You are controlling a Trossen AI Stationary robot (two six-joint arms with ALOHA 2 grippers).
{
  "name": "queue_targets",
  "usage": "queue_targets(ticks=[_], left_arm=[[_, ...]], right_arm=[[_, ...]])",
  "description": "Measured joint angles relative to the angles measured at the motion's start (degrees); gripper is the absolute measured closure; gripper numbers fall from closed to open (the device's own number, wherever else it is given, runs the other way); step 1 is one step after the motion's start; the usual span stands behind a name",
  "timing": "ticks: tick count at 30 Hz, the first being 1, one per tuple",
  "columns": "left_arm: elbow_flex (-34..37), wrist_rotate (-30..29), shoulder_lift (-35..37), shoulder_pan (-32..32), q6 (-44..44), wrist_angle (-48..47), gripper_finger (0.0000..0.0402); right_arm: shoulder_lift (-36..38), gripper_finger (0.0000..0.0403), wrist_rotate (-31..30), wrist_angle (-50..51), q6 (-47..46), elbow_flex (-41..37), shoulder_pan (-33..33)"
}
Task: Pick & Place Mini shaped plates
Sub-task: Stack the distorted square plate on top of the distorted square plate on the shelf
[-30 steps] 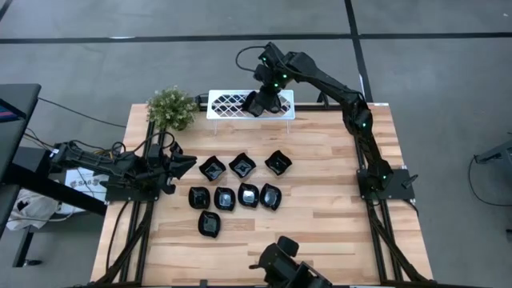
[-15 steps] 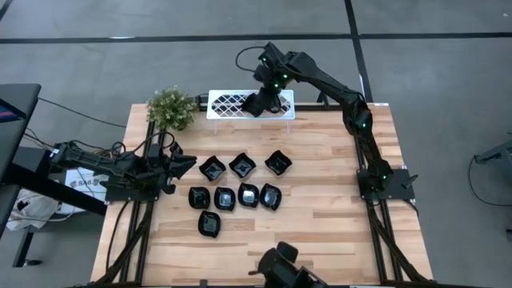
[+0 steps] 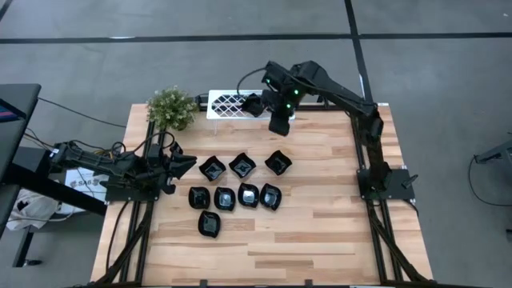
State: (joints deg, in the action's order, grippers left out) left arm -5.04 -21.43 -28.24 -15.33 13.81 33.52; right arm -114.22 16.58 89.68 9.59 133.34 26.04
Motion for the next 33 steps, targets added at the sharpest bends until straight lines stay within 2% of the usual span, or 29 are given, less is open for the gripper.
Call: queue_targets(ticks=[4,9,15,19,24,29,33], left_arm=[[0.0,0.0,0.0,0.0,0.1,0.0,0.0334],[0.0,0.0,0.0,0.0,0.1,0.0,0.0334],[0.0,0.0,0.0,0.0,0.2,0.0,0.0334],[0.0,0.0,0.0,0.0,0.2,0.0,0.0334],[0.0,0.0,0.0,0.0,0.2,0.0,0.0334],[0.0,0.0,0.0,0.0,0.2,0.0,0.0334],[0.0,0.0,0.0,0.0,0.2,0.0,0.0334]], right_arm=[[3.8,0.0347,0.0,0.2,-1.8,-6.2,-2.1],[7.7,0.0347,-0.2,-2.0,-5.4,-20.5,-3.5],[10.8,0.0347,-0.3,-17.1,-11.2,-41.0,-3.9],[11.2,0.0347,-0.4,-25.7,-13.7,-50.3,-3.5],[10.9,0.0347,-0.7,-32.5,-14.2,-56.4,-2.5],[10.9,0.0346,-4.1,-36.8,-15.6,-59.0,-2.0],[10.9,0.0346,-4.2,-38.5,-15.7,-59.8,-1.8]])
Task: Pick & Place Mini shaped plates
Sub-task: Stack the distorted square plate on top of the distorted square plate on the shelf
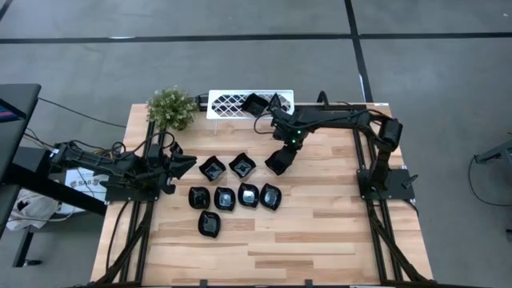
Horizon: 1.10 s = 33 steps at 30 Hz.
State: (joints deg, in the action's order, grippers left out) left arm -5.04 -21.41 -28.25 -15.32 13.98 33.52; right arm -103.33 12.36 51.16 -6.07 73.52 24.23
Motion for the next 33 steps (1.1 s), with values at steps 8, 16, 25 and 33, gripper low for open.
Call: queue_targets(ticks=[8,16,25,33], left_arm=[[0.0,0.0,0.0,0.0,0.0,0.0,0.0334],[0.0,0.0,0.0,0.0,0.0,0.0,0.0334],[0.0,0.0,0.0,0.0,0.0,0.0,0.0334],[0.0,0.0,0.0,0.0,0.0,0.0,0.0334]], right_arm=[[0.0,0.0346,0.0,-1.5,0.6,-0.1,-0.2],[0.0,0.0335,0.7,-1.4,1.3,-0.1,-0.2],[0.0,0.0262,-1.0,-2.1,1.5,-0.1,-0.2],[0.0,0.0221,-2.2,-2.5,1.5,-0.3,-1.8]])
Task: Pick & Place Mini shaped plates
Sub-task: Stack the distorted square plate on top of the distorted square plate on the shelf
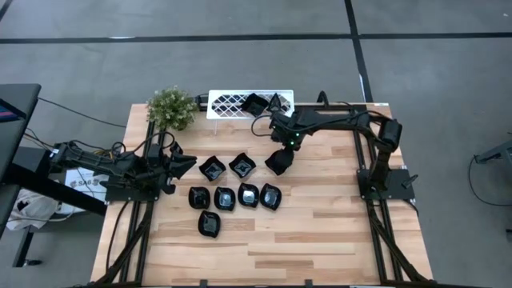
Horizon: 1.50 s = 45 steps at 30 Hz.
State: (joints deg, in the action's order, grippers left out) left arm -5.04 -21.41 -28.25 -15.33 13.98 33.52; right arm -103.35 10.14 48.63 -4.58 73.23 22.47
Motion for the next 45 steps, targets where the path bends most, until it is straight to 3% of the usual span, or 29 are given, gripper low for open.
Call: queue_targets(ticks=[7,15,33,39,45], left_arm=[[0.0,0.0,0.0,0.0,0.0,0.0,0.0334],[0.0,0.0,0.0,0.0,-0.1,0.0,0.0334],[0.0,0.0,0.0,0.0,0.0,0.0,0.0334],[0.0,0.0,0.0,0.0,0.0,0.0,0.0334],[0.0,0.0,0.0,0.0,0.0,0.0,0.0334]], right_arm=[[-0.1,0.0214,-1.6,-4.2,-3.4,-5.8,-0.7],[-0.1,0.0231,-1.7,-6.9,-4.5,-6.5,-0.4],[0.0,0.0396,-2.4,-7.1,-4.1,-6.3,-0.5],[0.0,0.0394,1.0,0.8,-3.9,-0.1,-0.5],[0.0,0.0400,6.7,14.4,2.3,12.5,-0.5]])
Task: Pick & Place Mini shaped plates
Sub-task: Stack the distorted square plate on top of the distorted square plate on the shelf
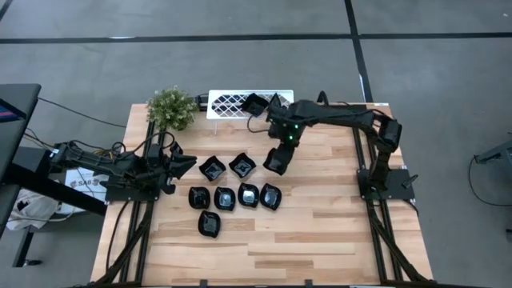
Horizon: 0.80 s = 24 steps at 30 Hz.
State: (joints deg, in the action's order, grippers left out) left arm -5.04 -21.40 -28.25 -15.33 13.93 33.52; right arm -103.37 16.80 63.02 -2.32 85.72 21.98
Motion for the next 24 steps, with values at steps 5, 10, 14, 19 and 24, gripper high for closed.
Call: queue_targets(ticks=[5,10,14,19,24], left_arm=[[0.0,0.0,0.0,0.0,0.0,0.0,0.0334],[0.0,0.0,0.0,0.0,-0.1,0.0,0.0334],[0.0,0.0,0.0,0.0,-0.1,0.0,0.0334],[0.0,0.0,0.0,0.0,-0.1,0.0,0.0334],[0.0,0.0,0.0,0.0,-0.1,0.0,0.0334]], right_arm=[[0.0,0.0396,2.2,6.2,4.8,12.4,0.2],[0.0,0.0400,2.3,1.8,8.5,23.3,1.6],[0.0,0.0400,0.4,-8.5,6.9,28.3,3.2],[0.0,0.0400,-4.8,-17.7,-2.4,30.3,6.0],[0.0,0.0400,-7.8,-17.2,-6.6,30.3,9.4]])
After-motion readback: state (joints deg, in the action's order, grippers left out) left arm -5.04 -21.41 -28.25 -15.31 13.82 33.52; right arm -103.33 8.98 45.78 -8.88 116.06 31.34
